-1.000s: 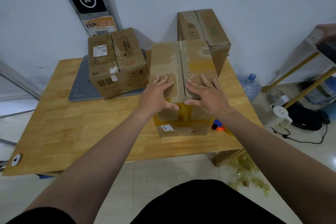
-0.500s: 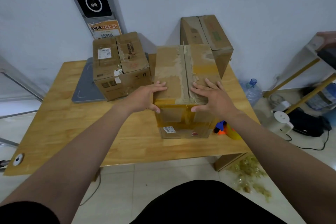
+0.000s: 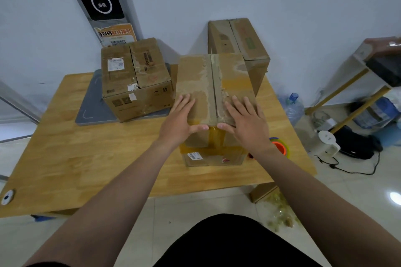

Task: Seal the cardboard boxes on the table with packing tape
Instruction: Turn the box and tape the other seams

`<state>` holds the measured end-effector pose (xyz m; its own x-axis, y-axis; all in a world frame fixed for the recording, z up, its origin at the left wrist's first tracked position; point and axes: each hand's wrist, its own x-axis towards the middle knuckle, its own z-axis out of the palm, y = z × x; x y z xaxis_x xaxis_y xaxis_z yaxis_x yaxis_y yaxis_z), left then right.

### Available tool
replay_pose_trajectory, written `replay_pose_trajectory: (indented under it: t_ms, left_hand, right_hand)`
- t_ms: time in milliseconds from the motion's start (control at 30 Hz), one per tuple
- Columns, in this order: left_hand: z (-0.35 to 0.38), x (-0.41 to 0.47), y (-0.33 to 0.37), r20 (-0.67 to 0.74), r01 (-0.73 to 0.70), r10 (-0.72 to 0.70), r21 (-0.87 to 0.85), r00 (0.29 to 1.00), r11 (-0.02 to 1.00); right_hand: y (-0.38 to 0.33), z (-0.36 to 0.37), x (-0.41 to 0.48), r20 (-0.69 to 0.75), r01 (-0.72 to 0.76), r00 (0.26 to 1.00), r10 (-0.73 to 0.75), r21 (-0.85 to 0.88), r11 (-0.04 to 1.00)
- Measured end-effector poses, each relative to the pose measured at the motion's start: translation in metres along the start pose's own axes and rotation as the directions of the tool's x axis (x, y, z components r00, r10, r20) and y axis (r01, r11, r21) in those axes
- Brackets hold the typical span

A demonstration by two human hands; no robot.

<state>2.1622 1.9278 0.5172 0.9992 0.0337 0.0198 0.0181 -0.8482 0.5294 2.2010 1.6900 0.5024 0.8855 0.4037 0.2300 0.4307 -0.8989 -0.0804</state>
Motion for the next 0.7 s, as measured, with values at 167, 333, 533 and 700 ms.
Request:
replay_pose_trajectory:
  t_ms: [167, 333, 533, 700]
  left_hand:
    - [0.005, -0.004, -0.01, -0.099, -0.053, 0.03, -0.231, 0.995, 0.971]
    - [0.015, -0.006, -0.007, -0.215, -0.016, -0.09, -0.445, 0.972, 0.895]
    - [0.018, -0.01, -0.004, -0.181, 0.076, -0.238, -0.622, 0.954, 0.779]
    - [0.019, -0.009, -0.011, -0.132, 0.106, -0.257, -0.666, 0.957, 0.738]
  right_hand:
    - [0.034, 0.01, -0.006, -0.053, -0.035, 0.997, 0.06, 0.386, 0.922]
    - [0.025, 0.024, -0.009, -0.16, -0.108, 0.924, 0.348, 0.764, 0.636]
    - [0.02, 0.035, -0.018, 0.051, -0.235, 0.853, 0.52, 0.926, 0.296]
    - [0.032, 0.034, -0.022, 0.031, -0.216, 0.896, 0.444, 0.903, 0.372]
